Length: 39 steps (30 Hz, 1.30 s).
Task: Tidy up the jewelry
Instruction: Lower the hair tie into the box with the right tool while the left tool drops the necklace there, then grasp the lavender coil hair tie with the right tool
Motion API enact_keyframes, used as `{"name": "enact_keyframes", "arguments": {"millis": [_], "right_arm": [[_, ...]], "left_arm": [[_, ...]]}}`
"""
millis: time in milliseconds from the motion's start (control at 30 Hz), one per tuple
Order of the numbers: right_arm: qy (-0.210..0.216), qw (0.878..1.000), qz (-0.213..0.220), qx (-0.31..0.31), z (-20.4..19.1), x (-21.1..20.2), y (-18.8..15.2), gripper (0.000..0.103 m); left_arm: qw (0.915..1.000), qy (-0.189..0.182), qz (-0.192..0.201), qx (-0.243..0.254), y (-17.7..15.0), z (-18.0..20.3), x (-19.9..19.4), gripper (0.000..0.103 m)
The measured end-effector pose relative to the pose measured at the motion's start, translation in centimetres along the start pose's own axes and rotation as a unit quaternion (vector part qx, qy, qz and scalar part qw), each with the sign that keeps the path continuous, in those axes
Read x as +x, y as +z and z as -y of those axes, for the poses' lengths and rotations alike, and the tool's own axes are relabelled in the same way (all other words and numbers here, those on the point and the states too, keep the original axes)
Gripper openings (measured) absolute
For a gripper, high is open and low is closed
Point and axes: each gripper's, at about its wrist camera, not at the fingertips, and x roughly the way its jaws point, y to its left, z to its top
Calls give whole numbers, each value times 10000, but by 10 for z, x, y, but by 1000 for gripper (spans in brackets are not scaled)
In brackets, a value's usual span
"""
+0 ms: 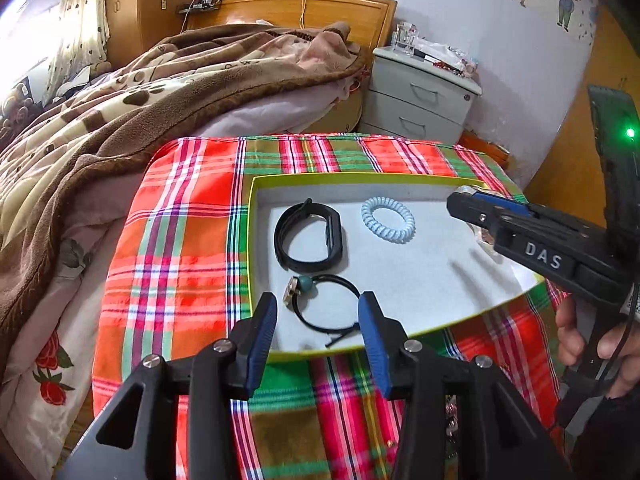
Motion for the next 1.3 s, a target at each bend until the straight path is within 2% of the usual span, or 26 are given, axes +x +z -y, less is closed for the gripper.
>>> {"name": "enact_keyframes", "arguments": {"millis": [267, 767, 933, 1233, 1267, 1300], "right_arm": [[25, 9999, 135, -5, 6, -31, -31, 32], [-61, 9979, -211, 609, 18, -63, -116, 32], [-57, 9964, -379, 752, 10, -58, -128, 32], [-151, 9969, -471, 617, -6, -52, -133, 32], [-146, 9968, -473, 630, -6, -52, -134, 32], [-142, 9969, -476, 615, -7, -51, -134, 27]], "left_arm": [[9997, -204, 88, -98, -17, -1, -19, 44], [9987, -466, 63, -212, -58, -4, -36, 44], [9985, -528, 37, -169, -69, -2, -39, 44], [9981, -585, -51, -173, -83, -6, -41, 44], [9982, -567, -55, -179, -84, -6, -42, 44], [9983, -555, -56, -184, -85, -7, -42, 44]]}}
